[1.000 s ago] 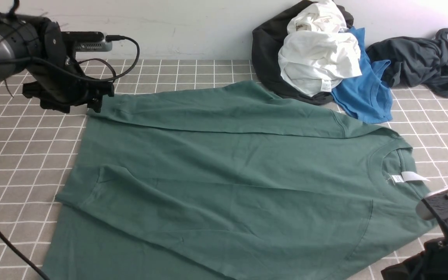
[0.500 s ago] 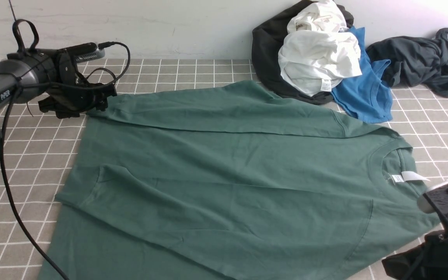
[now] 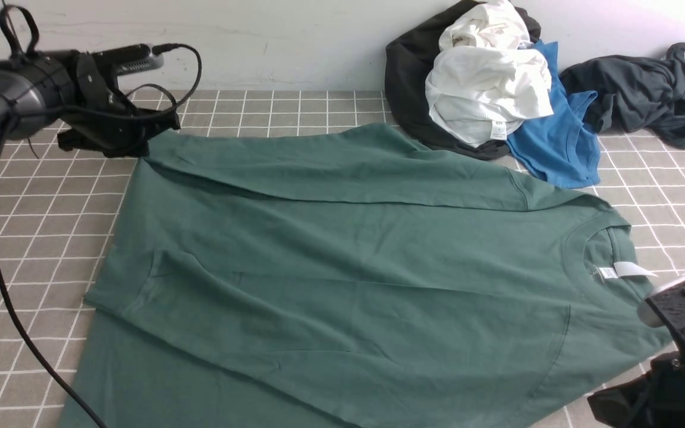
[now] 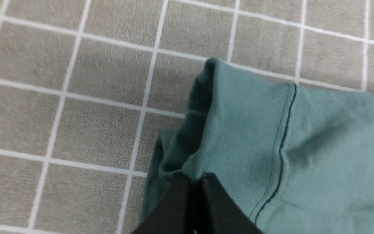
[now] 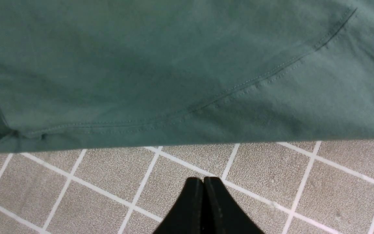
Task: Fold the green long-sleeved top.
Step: Use the left arm to clamp the cuff farthest from it
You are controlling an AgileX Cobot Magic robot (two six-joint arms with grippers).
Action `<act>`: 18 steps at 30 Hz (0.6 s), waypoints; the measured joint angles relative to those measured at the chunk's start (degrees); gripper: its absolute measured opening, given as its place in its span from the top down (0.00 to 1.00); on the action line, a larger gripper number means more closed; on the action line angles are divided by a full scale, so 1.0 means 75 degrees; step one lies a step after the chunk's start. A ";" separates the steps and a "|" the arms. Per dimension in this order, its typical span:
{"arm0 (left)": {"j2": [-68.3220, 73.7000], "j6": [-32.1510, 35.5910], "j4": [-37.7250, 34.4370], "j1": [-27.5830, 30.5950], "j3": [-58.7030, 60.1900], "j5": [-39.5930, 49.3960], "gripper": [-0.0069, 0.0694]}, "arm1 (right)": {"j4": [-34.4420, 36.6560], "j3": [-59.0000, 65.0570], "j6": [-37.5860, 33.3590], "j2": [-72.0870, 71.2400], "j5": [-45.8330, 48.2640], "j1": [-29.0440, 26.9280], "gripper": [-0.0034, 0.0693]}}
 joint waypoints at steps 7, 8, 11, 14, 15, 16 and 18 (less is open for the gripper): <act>0.0174 0.0953 0.0046 0.0000 0.0000 0.0221 0.76 | -0.0002 0.0000 0.0000 0.0000 -0.0007 0.0000 0.97; 0.0297 0.1033 0.0046 0.0000 0.0000 0.0193 0.69 | -0.0002 0.0000 0.0000 0.0000 -0.0007 0.0000 0.97; 0.0470 0.1108 0.0060 0.0000 0.0000 0.0006 0.53 | -0.0002 0.0000 0.0000 0.0000 -0.0007 0.0000 0.97; 0.0511 0.1033 0.0067 0.0000 -0.0039 -0.0231 0.38 | -0.0010 0.0000 0.0000 0.0000 -0.0009 0.0000 0.97; 0.0511 0.0969 0.0071 0.0000 -0.0074 -0.0291 0.34 | -0.0030 0.0000 0.0000 0.0000 -0.0025 0.0000 0.97; 0.0511 0.0924 0.0077 0.0000 -0.0120 -0.0404 0.30 | -0.0048 0.0000 0.0000 0.0000 -0.0033 0.0000 0.97; 0.0497 0.0897 0.0126 0.0008 -0.0185 -0.0559 0.26 | -0.0076 0.0000 0.0000 0.0000 -0.0058 0.0000 0.97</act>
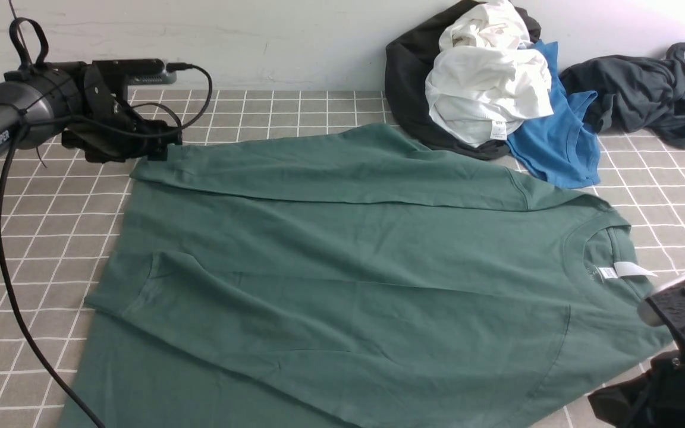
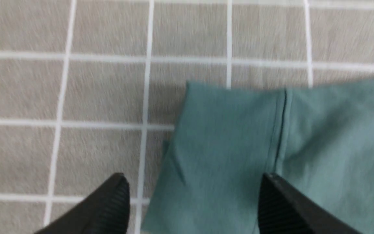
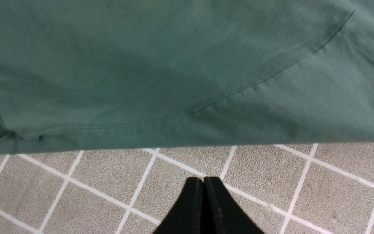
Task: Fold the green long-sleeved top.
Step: Use the left arm to clamp the cuff farthest from it, then use the left arm to drag and drop the cuff onto the cuff closest to the left arm
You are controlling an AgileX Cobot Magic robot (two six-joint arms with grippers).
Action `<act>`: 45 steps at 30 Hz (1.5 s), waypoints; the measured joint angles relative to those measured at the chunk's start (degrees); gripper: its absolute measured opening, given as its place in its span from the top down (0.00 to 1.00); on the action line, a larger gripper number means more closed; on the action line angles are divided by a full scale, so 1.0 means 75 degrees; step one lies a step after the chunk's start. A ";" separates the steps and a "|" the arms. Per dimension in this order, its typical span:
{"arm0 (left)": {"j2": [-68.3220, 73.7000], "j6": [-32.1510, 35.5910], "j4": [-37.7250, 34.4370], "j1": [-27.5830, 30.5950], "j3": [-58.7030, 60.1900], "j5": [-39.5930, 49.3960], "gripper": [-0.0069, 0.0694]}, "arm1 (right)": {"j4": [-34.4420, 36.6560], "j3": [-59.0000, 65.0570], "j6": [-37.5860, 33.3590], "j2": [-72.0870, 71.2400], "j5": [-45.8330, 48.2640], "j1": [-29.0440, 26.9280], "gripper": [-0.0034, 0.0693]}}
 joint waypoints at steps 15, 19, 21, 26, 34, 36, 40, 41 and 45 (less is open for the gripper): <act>0.0468 -0.0022 -0.0242 0.0305 -0.0109 0.0152 0.42 | -0.0016 0.0000 0.0000 0.0000 -0.0014 0.0000 0.97; 0.0468 0.0003 -0.0415 0.0298 -0.0109 0.0176 0.71 | -0.0018 0.0000 0.0000 0.0000 -0.0014 0.0000 0.97; 0.0443 0.0012 -0.0418 0.0298 -0.0109 0.0192 0.84 | -0.0018 0.0000 0.0000 0.0000 -0.0014 0.0000 0.97; 0.0211 0.0135 -0.0418 0.0298 -0.0109 0.0448 0.90 | -0.0018 0.0000 0.0000 0.0000 -0.0014 0.0000 0.97; -0.0847 0.0135 -0.0396 0.0290 -0.0109 0.2726 0.90 | -0.0025 0.0000 0.0000 0.0000 -0.0021 0.0000 0.97; -0.1072 0.0340 -0.0396 0.0263 -0.0109 0.3891 0.90 | -0.0040 0.0000 0.0000 0.0000 -0.0021 0.0000 0.97; -0.1490 0.0786 -0.0369 0.0113 -0.0007 0.5014 0.90 | -0.0042 0.0000 0.0000 0.0000 0.0013 0.0000 0.97; -0.1629 0.0813 -0.0369 0.0068 0.0112 0.5048 0.89 | -0.0042 0.0000 0.0000 0.0000 0.0049 0.0000 0.97; -0.2397 0.0813 -0.0234 -0.0264 0.1030 0.5058 0.89 | -0.0042 0.0000 0.0000 0.0000 0.0268 0.0000 0.97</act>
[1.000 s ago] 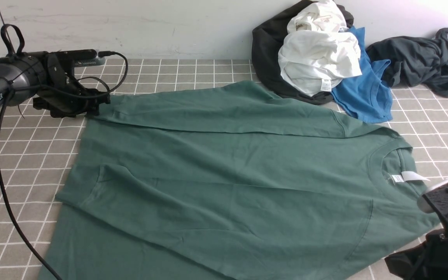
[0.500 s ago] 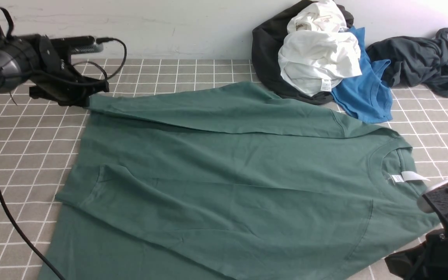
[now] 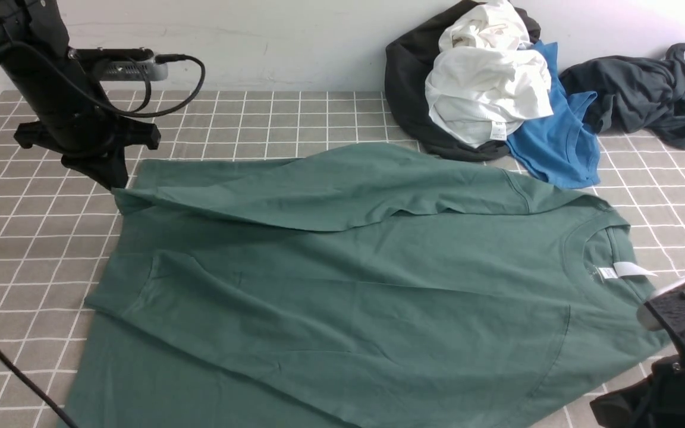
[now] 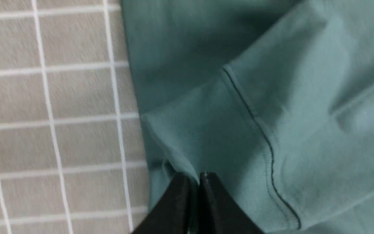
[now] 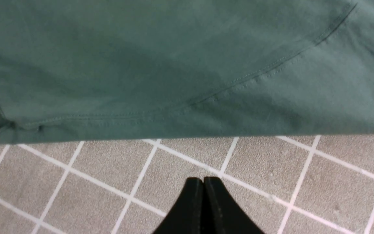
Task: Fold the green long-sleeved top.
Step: Use the left arm to drag and drop the cuff onto the cuff closest to the left arm
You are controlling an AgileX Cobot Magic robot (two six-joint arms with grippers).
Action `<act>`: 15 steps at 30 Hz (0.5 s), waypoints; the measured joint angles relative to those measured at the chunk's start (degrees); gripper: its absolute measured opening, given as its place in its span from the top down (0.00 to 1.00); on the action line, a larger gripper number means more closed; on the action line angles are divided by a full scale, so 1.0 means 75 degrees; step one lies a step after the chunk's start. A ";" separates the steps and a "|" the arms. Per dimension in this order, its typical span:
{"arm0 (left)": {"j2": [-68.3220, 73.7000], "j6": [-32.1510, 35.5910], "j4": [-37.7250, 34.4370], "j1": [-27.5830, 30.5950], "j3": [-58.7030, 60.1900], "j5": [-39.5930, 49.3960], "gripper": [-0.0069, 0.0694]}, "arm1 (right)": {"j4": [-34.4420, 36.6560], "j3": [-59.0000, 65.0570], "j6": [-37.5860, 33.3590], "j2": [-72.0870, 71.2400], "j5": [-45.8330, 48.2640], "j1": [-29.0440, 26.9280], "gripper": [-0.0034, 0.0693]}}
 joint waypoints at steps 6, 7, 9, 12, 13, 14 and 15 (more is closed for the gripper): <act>-0.1092 -0.0377 0.0687 -0.0716 0.1819 -0.0013 0.87 | 0.0000 0.0000 0.0000 0.0000 0.0158 0.0000 0.97; -0.1405 -0.0678 0.1017 -0.0964 0.2548 -0.0143 0.87 | 0.0038 0.0000 0.0000 0.0000 0.0164 0.0000 0.97; -0.1671 -0.0998 0.1543 -0.1143 0.3247 -0.0419 0.86 | 0.0121 0.0000 0.0000 0.0000 0.0195 0.0000 0.97; -0.1949 -0.1582 0.2255 -0.1288 0.4072 -0.0872 0.84 | 0.0302 0.0000 0.0000 0.0000 0.0230 0.0000 0.97; -0.2022 -0.1758 0.2454 -0.1313 0.4279 -0.1014 0.83 | 0.0362 0.0000 0.0000 0.0000 0.0236 0.0000 0.97; -0.2105 -0.1952 0.2691 -0.1359 0.4505 -0.1202 0.81 | 0.0418 0.0000 0.0000 0.0000 0.0247 0.0000 0.97; -0.2190 -0.2095 0.2910 -0.1400 0.4689 -0.1398 0.79 | 0.0473 0.0000 0.0000 0.0000 0.0255 0.0000 0.97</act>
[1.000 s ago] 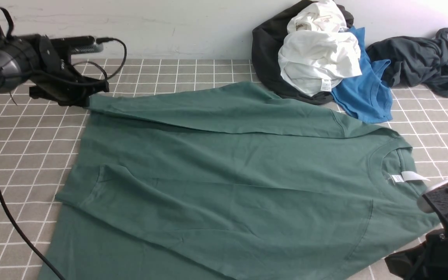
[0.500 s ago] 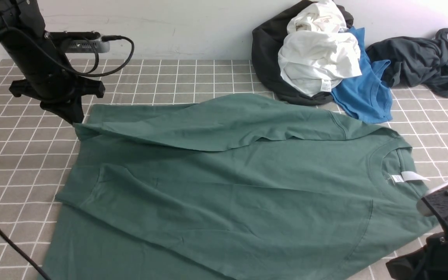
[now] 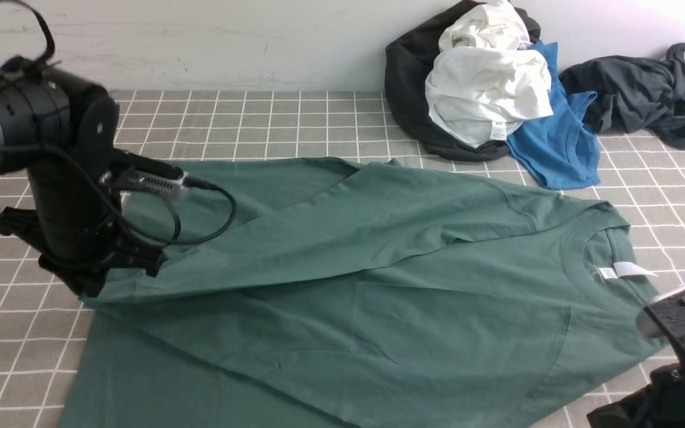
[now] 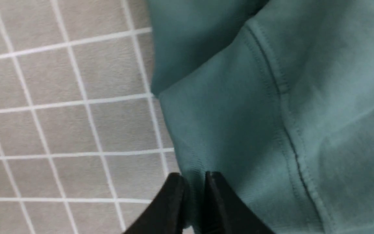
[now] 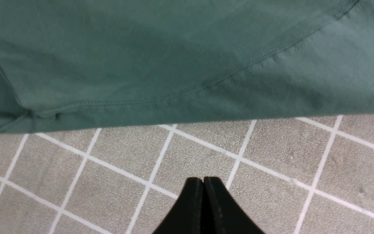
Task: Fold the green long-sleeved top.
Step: Use the left arm to drag and drop the cuff onto the cuff closest to the left arm, then use both arms simultaneously to clamp the lower edge of the clothing fabric
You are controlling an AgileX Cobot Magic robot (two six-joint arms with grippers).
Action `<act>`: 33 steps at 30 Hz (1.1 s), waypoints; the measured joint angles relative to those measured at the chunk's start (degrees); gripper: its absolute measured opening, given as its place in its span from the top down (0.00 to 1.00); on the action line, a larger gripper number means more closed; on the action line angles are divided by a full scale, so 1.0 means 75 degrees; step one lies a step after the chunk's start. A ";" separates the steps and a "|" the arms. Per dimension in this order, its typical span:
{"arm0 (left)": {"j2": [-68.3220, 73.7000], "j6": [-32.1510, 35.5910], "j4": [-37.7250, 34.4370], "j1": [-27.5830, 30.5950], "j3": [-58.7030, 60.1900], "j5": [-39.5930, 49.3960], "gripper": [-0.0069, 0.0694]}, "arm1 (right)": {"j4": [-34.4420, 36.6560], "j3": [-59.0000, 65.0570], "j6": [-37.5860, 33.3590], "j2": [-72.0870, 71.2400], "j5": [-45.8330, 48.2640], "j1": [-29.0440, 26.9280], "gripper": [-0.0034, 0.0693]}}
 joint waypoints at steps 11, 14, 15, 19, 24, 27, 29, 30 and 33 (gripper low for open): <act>-0.1517 0.0140 0.0567 -0.0961 0.0606 -0.0330 0.27 | 0.0280 -0.0008 0.0000 0.0000 0.0363 0.0000 0.97; -0.2257 0.1417 0.0395 -0.1656 0.1424 -0.0289 0.20 | 0.0363 -0.0008 -0.0018 0.0000 0.0538 0.0000 0.97; -0.2481 0.1894 0.0337 -0.1879 0.1751 -0.0289 0.20 | 0.0421 -0.0008 -0.0075 0.0000 0.0597 0.0000 0.97; -0.3388 0.4421 0.0173 -0.2605 0.3488 -0.0306 0.19 | 0.0889 -0.0008 -0.0619 0.0000 0.0787 0.0000 0.97; -0.3655 0.6457 0.0345 -0.2673 0.5267 -0.0925 0.19 | 0.2090 -0.0008 -0.2230 -0.0023 0.1095 0.0000 0.97; -0.3655 0.6786 0.0437 -0.2673 0.5884 -0.1636 0.19 | 0.2670 -0.0008 -0.3185 -0.0150 0.1283 0.0000 0.97; -0.3655 0.6868 0.0653 -0.2673 0.6211 -0.2177 0.19 | 0.2994 -0.0008 -0.3703 -0.0276 0.1377 0.0000 0.97; -0.3655 0.6897 0.0825 -0.2673 0.6339 -0.2442 0.21 | 0.3115 -0.0008 -0.3904 -0.0342 0.1402 0.0000 0.97; -0.3655 0.6838 0.1177 -0.2673 0.6539 -0.3041 0.31 | 0.3329 -0.0008 -0.4265 -0.0544 0.1426 0.0000 0.97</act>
